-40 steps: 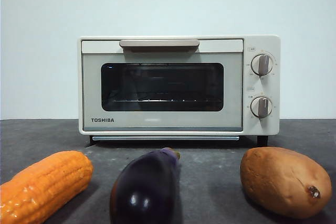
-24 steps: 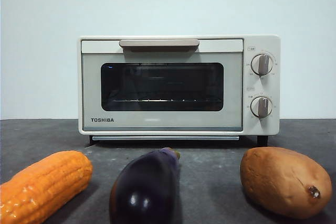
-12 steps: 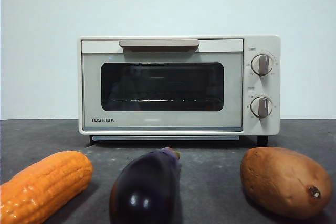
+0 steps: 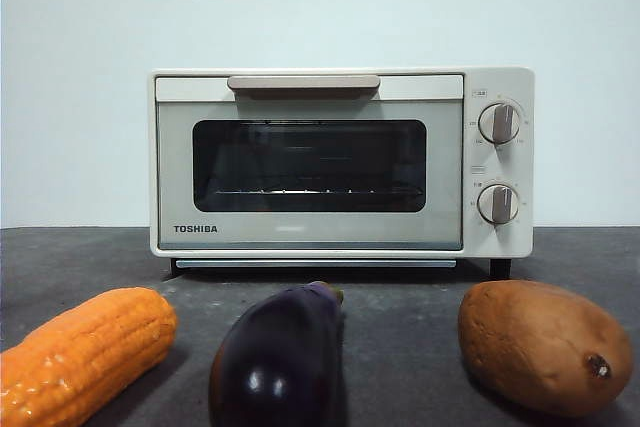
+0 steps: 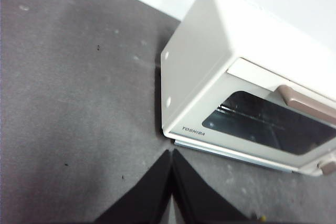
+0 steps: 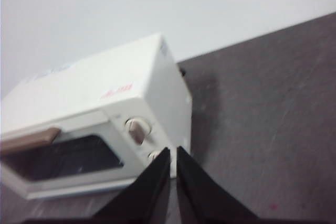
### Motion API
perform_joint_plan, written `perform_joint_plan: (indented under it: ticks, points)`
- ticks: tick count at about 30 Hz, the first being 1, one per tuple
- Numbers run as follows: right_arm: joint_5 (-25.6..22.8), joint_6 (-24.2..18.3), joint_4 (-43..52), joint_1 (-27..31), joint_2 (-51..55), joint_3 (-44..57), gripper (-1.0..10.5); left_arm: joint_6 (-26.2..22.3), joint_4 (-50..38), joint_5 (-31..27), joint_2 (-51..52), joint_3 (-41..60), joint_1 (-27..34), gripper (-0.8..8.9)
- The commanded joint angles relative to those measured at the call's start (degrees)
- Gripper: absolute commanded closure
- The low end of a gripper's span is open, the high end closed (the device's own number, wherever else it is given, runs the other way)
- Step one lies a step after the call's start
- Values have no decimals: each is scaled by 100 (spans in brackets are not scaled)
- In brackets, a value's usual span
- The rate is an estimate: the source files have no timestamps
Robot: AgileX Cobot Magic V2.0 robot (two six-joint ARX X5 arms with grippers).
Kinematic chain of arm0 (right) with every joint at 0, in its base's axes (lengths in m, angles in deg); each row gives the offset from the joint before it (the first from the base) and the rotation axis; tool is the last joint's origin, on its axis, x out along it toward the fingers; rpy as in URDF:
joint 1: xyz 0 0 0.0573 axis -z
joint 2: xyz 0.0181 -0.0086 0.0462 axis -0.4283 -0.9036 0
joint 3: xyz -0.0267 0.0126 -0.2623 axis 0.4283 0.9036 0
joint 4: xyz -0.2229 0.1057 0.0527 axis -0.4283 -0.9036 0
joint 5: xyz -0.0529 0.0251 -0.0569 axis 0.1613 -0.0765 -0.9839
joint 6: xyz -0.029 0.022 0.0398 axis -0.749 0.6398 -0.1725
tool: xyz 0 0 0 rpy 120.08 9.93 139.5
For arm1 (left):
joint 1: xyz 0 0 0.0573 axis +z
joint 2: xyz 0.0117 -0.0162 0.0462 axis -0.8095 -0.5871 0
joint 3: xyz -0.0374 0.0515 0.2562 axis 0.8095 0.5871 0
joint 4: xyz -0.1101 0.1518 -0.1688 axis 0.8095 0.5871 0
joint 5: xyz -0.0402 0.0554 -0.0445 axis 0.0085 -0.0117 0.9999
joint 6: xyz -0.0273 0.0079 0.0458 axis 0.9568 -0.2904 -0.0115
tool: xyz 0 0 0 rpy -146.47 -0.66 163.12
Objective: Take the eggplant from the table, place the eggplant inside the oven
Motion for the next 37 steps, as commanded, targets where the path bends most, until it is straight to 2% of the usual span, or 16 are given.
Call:
perform_joint_plan:
  ticks: [1,4,7,12,16,18,22,25,28,32,37]
  points:
    - [317,-284,-199,2,-407,-376,942,-455,247,127,-385,-483,7,809]
    - [892,-310,-483,2,-874,-782,927,-686,540,306,-776,-892,-4,809]
    - [1611,-260,-651,-2,-1296,-1143,837,-769,656,525,-1071,-1172,-13,809]
    - [2551,345,-544,-197,-1867,-1534,622,-820,645,708,-1340,-1379,-72,809]
    - [3305,953,131,-553,-2181,-1541,574,-824,647,708,-1412,-1381,-153,809]
    - [3436,1231,476,-791,-2317,-1541,570,-831,647,708,-1427,-1381,-190,809]
    - [3366,1615,1102,-1464,-2575,-1541,570,-844,647,708,-1432,-1381,-251,809]
    - [3080,1777,1292,-2153,-2844,-1541,571,-844,647,708,-1432,-1381,-278,809]
    - [2455,1768,1182,-2973,-3174,-1541,571,-848,647,708,-1432,-1381,-289,809]
    - [1366,1722,999,-4044,-3733,-1543,571,-848,647,708,-1432,-1381,-302,809]
    - [597,1757,649,-4868,-4566,-1711,571,-850,647,706,-1432,-1381,-302,809]
